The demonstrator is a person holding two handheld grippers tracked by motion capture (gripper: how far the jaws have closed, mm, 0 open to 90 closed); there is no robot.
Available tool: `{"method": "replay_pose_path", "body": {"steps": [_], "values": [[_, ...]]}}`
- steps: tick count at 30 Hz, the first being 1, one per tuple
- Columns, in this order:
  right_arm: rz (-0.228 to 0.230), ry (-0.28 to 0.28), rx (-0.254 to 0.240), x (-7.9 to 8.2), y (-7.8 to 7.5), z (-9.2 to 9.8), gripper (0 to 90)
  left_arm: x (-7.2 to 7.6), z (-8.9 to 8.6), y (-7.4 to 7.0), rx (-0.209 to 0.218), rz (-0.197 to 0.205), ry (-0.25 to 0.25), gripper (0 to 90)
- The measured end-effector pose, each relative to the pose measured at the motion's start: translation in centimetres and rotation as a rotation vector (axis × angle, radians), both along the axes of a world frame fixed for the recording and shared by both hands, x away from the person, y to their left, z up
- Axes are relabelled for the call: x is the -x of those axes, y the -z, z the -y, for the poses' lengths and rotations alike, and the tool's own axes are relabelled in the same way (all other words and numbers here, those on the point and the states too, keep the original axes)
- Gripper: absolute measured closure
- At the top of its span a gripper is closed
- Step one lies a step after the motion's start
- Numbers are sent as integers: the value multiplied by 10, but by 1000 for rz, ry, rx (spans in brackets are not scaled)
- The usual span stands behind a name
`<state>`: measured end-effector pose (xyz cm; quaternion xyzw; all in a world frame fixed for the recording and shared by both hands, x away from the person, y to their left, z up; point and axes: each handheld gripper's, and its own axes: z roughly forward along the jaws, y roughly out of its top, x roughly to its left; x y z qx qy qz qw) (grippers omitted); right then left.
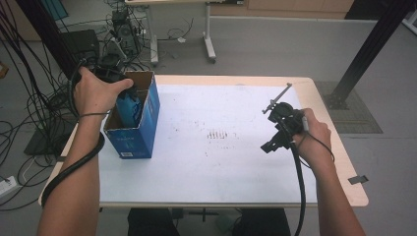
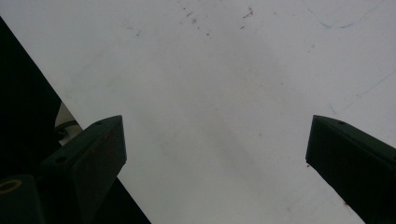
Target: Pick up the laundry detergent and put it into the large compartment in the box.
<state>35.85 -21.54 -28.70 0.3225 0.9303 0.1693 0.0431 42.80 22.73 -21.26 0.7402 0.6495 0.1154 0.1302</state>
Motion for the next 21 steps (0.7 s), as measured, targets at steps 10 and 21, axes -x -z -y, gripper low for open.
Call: {"method": "replay_pose_path", "body": {"steps": [10,21], "values": [[0,-2,-2,0,1,0,48,1,-4,17,-2,-19,-17,378],[6,0,4,1,0,0,48,-1,-6,36,-5,-46,-31,378]]}}
